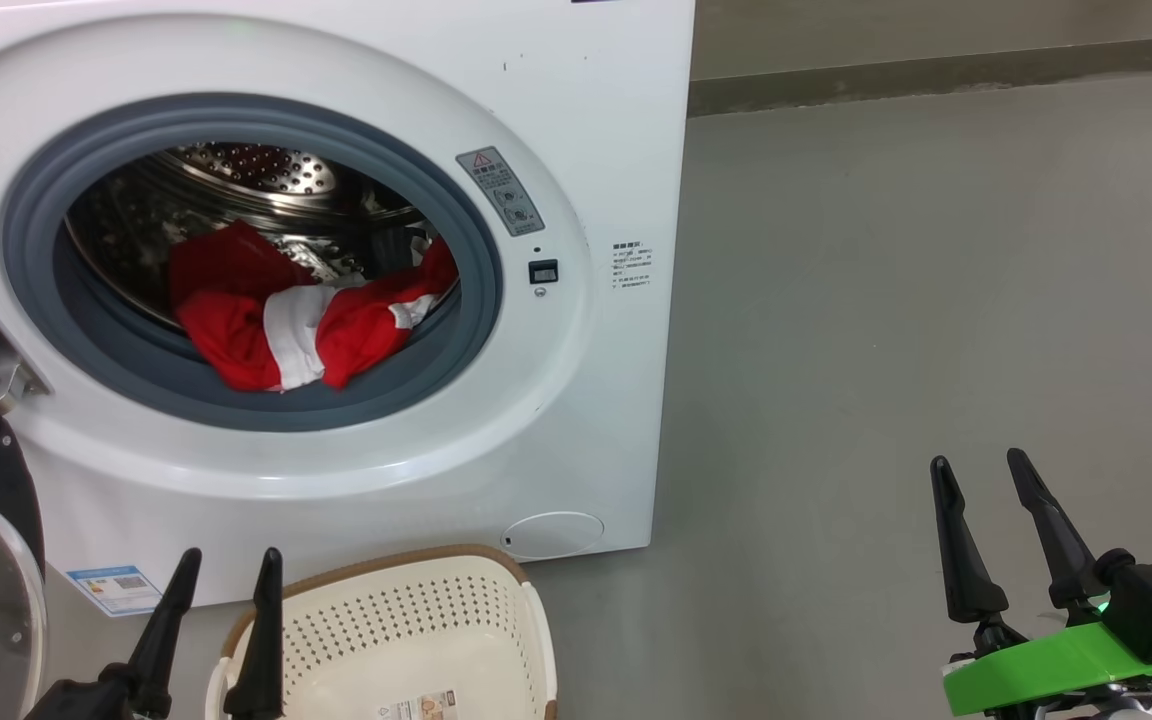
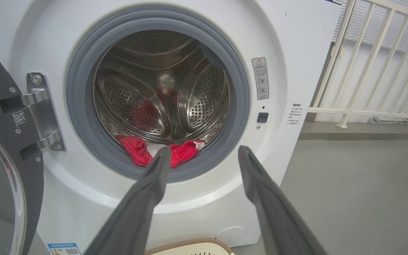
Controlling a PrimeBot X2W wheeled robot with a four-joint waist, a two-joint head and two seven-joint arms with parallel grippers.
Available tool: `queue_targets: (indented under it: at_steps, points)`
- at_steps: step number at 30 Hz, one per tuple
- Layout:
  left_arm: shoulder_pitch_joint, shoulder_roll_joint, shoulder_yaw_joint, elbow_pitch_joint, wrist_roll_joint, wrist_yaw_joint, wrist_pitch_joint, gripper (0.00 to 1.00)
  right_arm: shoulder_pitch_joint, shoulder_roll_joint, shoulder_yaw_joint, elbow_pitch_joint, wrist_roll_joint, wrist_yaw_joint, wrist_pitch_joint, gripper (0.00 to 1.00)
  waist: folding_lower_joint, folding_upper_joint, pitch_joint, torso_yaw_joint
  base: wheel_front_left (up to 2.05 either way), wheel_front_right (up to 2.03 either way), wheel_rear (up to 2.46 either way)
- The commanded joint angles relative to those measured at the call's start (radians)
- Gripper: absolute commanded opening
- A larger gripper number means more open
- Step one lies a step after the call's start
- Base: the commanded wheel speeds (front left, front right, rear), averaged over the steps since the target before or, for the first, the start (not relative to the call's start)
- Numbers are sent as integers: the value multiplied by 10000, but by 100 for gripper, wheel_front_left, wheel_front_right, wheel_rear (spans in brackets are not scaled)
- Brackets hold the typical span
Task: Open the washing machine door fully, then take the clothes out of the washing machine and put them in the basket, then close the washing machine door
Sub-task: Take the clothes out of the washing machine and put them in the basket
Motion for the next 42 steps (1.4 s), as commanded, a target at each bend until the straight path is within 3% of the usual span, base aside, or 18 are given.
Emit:
queue_targets:
  at_steps: [1, 18, 23, 42]
  points:
    - [-363, 135, 329, -183, 113, -53, -51, 100, -245, -83, 266, -224, 49, 75, -63, 100, 0, 0, -8, 27, 0, 0, 0]
    - [-651, 100, 259, -17, 257, -54, -51, 100, -222, -83, 335, -254, 42, 75, -63, 100, 0, 0, 127, 192, 0, 0, 0]
    - [-1033, 23, 345, 87, 360, 122, -51, 100, -271, -83, 368, -304, 43, 75, -63, 100, 0, 0, 401, 272, 0, 0, 0]
    - [-4963, 54, 300, 1645, 656, 304, -51, 100, -1596, -83, 408, -787, 41, 75, -63, 100, 0, 0, 3470, 572, 0, 0, 0]
